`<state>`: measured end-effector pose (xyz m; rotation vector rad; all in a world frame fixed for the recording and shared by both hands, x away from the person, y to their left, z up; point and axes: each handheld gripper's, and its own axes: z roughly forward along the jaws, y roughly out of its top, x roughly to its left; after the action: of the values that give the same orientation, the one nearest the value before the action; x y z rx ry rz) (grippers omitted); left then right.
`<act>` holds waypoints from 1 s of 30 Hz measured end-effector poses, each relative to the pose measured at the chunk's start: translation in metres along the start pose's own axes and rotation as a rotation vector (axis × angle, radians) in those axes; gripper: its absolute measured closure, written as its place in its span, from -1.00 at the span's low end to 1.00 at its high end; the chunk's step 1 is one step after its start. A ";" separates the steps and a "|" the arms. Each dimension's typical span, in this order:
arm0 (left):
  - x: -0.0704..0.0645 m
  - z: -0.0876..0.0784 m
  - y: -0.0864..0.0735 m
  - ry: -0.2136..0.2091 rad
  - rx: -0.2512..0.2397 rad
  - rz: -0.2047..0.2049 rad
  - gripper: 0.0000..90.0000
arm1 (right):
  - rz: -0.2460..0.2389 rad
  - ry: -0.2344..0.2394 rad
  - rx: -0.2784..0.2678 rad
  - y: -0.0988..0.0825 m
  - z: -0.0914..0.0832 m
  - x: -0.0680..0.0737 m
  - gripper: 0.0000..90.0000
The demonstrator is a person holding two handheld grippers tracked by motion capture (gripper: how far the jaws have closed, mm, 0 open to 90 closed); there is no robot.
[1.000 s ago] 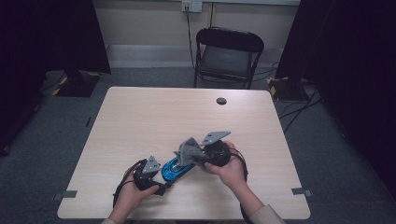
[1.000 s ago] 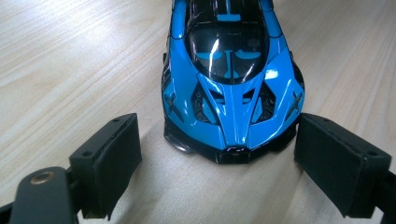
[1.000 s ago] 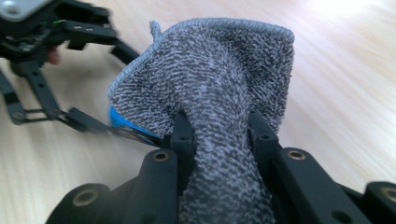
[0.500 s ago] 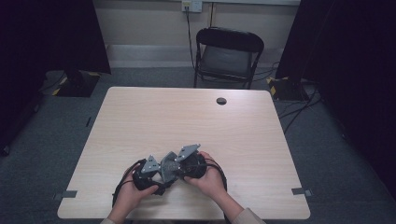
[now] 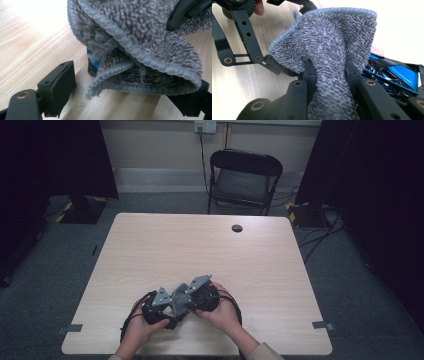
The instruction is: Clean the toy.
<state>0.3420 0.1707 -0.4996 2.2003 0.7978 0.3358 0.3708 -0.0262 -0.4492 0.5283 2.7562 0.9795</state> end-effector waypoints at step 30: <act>-0.007 0.015 0.014 0.022 -0.015 0.028 -0.63 | 0.081 -0.039 -0.028 -0.011 -0.009 -0.019 0.55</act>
<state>0.3493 0.1500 -0.4991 2.1992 0.7750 0.3794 0.3825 -0.0468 -0.4482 0.6523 2.7022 1.0124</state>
